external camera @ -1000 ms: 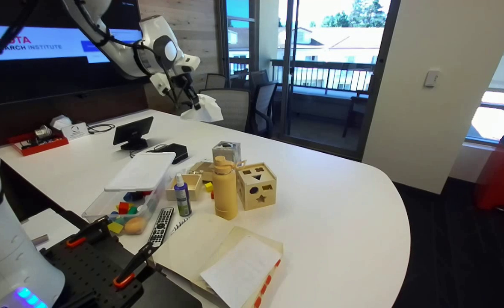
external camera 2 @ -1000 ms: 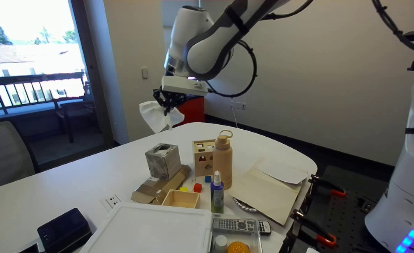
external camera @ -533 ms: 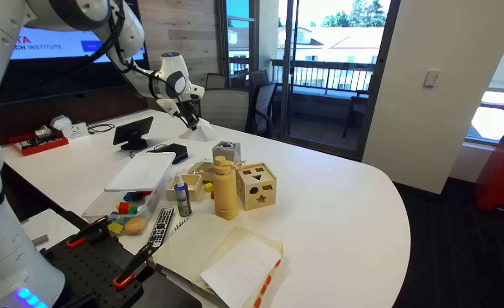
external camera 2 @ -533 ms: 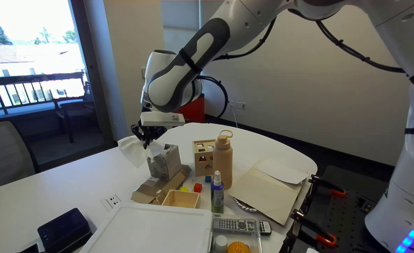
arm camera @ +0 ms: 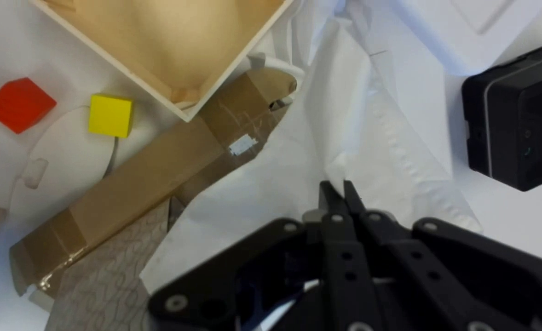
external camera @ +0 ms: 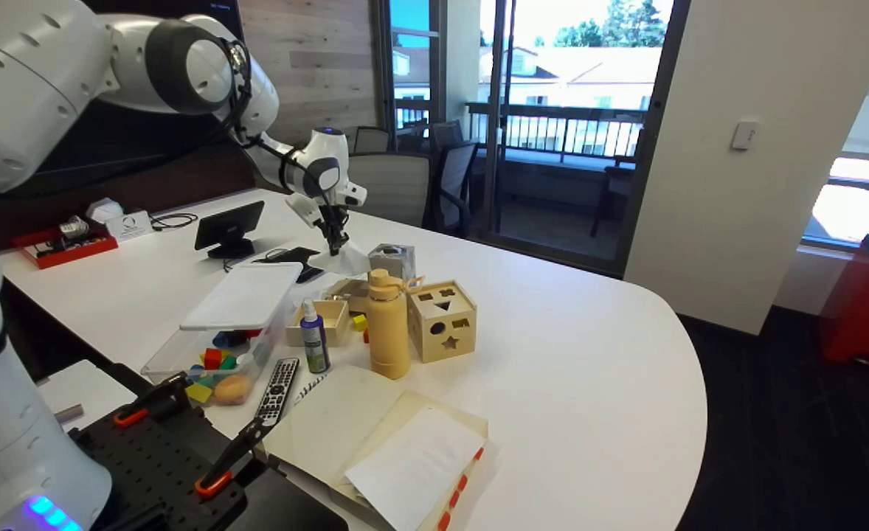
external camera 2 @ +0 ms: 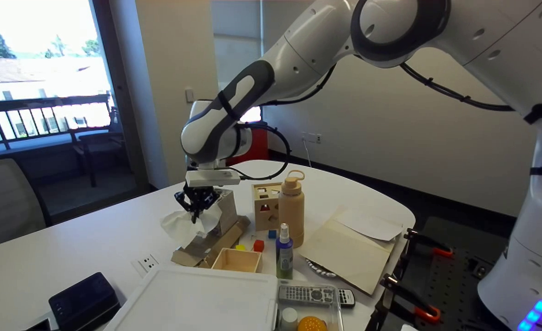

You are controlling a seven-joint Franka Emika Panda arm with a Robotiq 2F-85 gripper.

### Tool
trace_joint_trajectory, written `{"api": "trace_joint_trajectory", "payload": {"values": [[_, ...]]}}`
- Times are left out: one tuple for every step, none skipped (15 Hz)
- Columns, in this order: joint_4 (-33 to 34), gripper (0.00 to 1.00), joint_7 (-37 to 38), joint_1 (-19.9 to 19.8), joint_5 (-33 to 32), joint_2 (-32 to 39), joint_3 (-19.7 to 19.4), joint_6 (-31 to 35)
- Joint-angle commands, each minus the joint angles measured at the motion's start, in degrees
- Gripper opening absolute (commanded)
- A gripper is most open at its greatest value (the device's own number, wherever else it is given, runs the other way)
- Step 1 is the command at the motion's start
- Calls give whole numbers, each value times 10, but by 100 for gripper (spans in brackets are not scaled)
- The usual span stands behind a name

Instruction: Pick the paper towel and wipe the surface of the paper then place it back down

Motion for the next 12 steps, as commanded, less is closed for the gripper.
{"api": "trace_joint_trajectory", "payload": {"values": [[62,0,-30,-9,27,56,12,-40],[72,0,-31,-6,28,70,10,-42],[85,0,-30,-4,28,85,10,-47],[98,0,-28,0,25,99,9,-48],[113,0,-27,4,22,115,8,-50],[127,0,-25,8,21,130,7,-51],[140,0,-24,10,20,142,8,-53],[154,0,-24,12,20,154,8,-55],[165,0,-22,14,19,163,7,-56],[175,0,-21,17,18,170,7,-58],[185,0,-20,19,18,177,6,-60],[194,0,-18,20,19,183,7,-60]]}}
